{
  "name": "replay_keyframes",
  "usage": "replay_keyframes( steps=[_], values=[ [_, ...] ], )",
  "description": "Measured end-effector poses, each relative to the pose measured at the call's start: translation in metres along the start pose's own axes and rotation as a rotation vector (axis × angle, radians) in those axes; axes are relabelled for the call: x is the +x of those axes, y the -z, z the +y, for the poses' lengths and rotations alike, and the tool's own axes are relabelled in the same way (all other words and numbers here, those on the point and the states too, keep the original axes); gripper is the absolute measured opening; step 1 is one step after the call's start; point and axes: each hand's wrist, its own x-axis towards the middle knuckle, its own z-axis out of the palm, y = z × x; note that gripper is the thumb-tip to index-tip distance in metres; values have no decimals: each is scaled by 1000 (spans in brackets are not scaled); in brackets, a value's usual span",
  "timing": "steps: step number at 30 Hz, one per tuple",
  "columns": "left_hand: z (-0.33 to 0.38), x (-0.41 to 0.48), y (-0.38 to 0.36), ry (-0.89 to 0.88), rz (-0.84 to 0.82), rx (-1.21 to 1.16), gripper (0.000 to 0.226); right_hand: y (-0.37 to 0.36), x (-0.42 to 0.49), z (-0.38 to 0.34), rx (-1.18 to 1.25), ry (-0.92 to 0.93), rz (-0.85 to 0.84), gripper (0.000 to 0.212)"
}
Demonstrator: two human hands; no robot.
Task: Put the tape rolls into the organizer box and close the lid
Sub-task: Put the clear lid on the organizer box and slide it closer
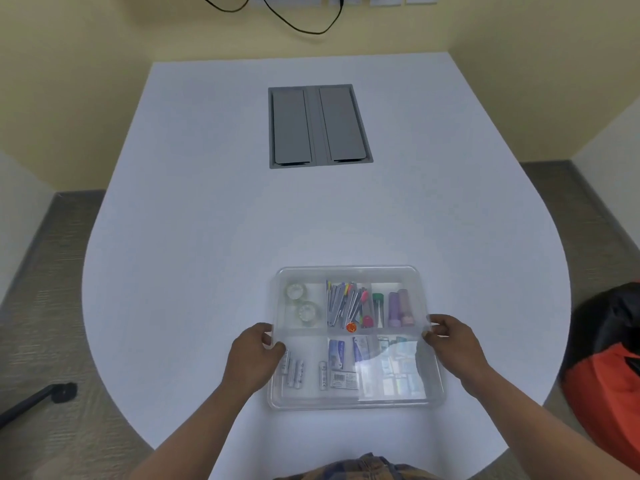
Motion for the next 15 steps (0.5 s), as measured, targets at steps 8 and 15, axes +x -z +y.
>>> replay_keyframes(
  steps=[8, 15],
  values=[
    [24, 42, -1, 77, 67, -125, 40, -3, 34, -29, 37, -14, 53, 36],
    [43, 85, -7, 173, 145, -194, 53, -7, 79, -56, 149, -125, 100, 49]
  ],
)
